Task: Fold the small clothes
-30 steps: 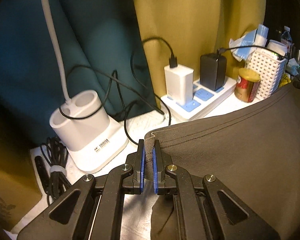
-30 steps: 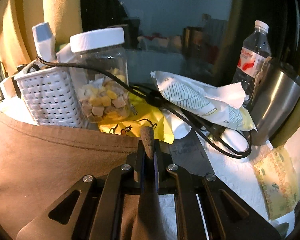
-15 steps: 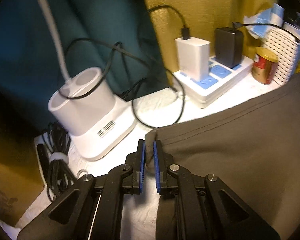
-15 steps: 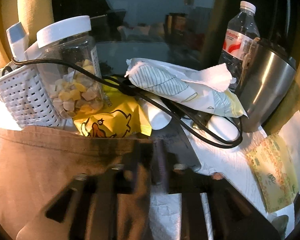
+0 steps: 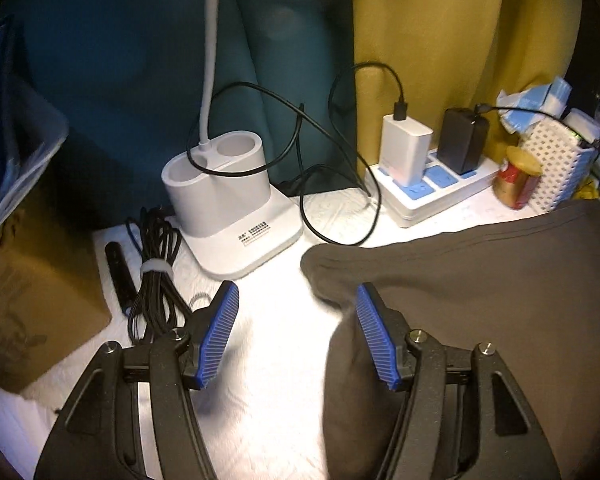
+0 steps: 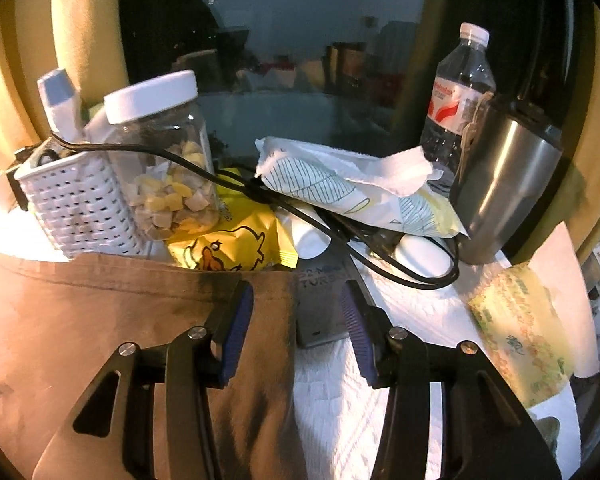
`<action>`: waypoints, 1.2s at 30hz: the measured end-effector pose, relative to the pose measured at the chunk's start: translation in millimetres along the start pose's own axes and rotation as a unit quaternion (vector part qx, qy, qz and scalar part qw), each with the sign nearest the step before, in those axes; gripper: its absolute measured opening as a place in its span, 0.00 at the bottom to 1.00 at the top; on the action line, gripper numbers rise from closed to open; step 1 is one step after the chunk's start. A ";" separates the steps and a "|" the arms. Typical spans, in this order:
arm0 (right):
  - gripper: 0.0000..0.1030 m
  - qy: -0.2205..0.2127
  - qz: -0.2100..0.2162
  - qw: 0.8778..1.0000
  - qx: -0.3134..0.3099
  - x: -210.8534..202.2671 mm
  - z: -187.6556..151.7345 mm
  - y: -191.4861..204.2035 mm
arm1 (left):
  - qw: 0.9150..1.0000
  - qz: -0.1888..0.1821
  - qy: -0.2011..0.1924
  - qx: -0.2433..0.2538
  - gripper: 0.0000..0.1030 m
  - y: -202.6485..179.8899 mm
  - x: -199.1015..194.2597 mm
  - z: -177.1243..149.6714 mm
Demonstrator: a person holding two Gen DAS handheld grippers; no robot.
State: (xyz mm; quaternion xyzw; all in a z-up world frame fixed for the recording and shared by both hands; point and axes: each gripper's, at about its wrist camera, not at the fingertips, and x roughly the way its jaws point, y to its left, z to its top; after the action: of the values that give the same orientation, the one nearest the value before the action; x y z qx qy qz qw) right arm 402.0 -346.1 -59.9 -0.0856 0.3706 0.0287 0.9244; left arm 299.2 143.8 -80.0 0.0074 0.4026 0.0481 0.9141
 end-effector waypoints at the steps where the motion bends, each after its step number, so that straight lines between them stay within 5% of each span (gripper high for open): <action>1: 0.47 -0.001 0.001 1.000 -0.001 -3.0 -0.4 0.3 | 1.000 -0.003 -0.003 -0.003 0.59 0.0 -5.6 -1.8; 15: 0.47 -0.007 0.009 1.000 -0.007 -59.6 -31.0 4.4 | 1.000 -0.022 -0.007 -0.008 0.59 -9.0 -63.3 -46.2; 36: 0.47 0.017 0.000 1.000 0.014 -117.0 -111.6 -19.2 | 0.997 -0.046 0.041 -0.037 0.59 -12.2 -103.2 -149.1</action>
State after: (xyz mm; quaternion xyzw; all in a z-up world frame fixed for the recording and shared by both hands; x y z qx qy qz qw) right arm 243.7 -383.8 -55.9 -0.0733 0.3866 0.0226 0.9191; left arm 121.1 118.2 -105.5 -0.0474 0.4376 0.0213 0.8977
